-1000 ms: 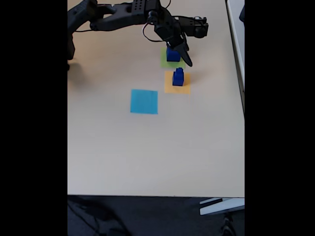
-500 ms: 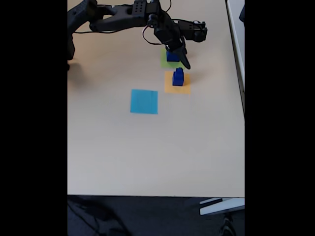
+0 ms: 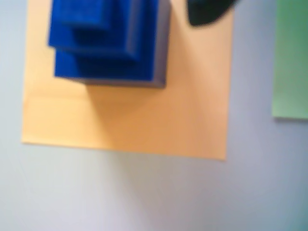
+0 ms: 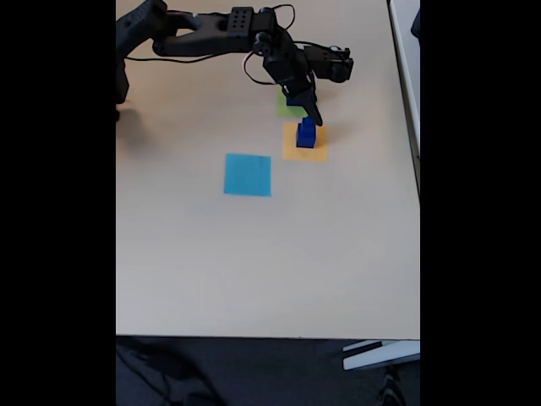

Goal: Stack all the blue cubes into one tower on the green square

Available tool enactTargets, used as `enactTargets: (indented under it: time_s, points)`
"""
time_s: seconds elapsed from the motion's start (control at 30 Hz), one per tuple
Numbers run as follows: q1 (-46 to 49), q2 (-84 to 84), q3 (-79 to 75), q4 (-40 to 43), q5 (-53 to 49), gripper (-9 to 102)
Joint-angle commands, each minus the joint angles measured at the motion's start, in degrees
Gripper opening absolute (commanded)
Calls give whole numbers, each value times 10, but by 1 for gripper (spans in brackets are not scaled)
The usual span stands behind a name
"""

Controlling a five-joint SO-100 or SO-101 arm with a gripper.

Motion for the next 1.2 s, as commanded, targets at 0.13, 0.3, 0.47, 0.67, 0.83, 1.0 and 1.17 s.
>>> enactTargets:
  time_s: [0.13, 0.3, 0.47, 0.67, 0.83, 1.0, 1.17]
  points:
    - [7, 68, 0, -8, -9, 30]
    - [9, 69, 1, -8, -14, 29]
    - [10, 69, 7, -7, -16, 28]
    - [11, 69, 15, -7, -16, 27]
    - [13, 69, 15, -3, -17, 25]
    - [14, 68, 15, 1, -15, 25]
    - [14, 64, 15, 5, -10, 24]
